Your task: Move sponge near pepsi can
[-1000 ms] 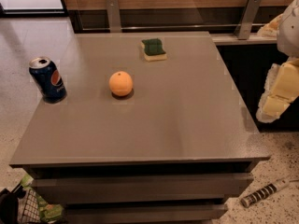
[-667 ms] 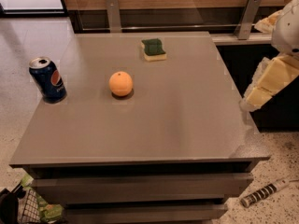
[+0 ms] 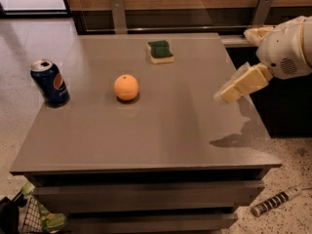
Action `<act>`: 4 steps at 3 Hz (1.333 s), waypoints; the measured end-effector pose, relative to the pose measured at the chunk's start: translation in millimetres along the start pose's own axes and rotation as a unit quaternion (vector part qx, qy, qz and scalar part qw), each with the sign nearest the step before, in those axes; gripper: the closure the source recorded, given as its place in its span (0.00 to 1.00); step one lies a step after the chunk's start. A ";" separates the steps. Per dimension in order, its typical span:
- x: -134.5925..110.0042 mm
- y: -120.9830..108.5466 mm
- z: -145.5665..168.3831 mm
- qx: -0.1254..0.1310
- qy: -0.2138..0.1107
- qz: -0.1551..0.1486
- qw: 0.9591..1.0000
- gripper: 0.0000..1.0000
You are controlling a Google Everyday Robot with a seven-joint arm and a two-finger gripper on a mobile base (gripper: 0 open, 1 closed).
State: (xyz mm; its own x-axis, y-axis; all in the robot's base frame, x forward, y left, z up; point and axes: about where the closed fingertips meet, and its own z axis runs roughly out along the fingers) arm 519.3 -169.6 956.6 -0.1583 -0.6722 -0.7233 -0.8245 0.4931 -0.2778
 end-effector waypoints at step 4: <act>-26.5 -46.6 49.0 0.061 -0.135 0.067 0.987 0.00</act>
Offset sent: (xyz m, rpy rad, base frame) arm 0.0832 0.0312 -0.0018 0.3614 -0.1759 -0.0836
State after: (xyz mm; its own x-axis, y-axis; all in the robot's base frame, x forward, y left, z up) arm 588.5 -147.7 957.8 -0.0970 -0.4326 -0.8963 -0.7320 0.6412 -0.2303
